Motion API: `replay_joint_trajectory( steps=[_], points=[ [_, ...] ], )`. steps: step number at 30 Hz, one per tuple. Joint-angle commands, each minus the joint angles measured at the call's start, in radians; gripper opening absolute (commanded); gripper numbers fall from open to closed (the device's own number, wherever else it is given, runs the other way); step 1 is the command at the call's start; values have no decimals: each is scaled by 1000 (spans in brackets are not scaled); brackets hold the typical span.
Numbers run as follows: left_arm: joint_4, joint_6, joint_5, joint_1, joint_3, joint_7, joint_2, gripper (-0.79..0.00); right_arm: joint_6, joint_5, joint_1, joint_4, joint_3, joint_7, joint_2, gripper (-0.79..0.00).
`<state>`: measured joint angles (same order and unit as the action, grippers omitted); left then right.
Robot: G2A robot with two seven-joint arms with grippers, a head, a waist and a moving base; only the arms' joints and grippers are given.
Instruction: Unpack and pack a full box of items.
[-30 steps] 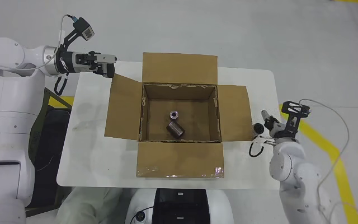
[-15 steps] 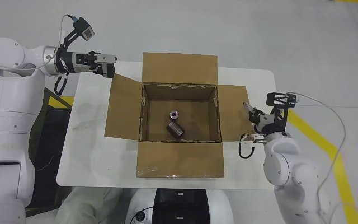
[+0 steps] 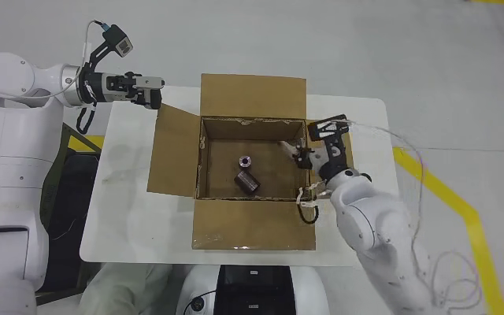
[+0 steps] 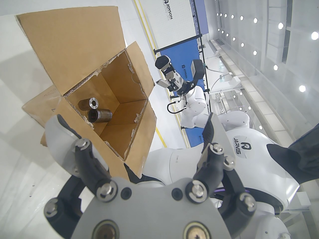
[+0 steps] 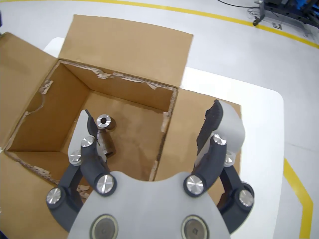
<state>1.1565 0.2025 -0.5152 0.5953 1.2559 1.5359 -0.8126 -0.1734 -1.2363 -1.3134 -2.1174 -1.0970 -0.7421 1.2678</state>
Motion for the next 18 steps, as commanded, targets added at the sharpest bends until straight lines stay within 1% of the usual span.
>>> replay_joint_trajectory(
  steps=[1,4,9,13,18],
  points=[
    [0,0,0,0,0,0,0,0,22,18,35,24,40,-6,7,0],
    [0,0,0,0,0,0,0,0,46,43,88,66,101,-14,19,0],
    [0,0,0,0,0,0,0,0,93,95,160,157,168,-34,38,-12],
    [0,0,0,0,0,0,0,0,136,133,204,235,200,-57,49,-49],
    [0,0,0,0,0,0,0,0,180,182,247,314,220,-78,59,-62]
  ],
)
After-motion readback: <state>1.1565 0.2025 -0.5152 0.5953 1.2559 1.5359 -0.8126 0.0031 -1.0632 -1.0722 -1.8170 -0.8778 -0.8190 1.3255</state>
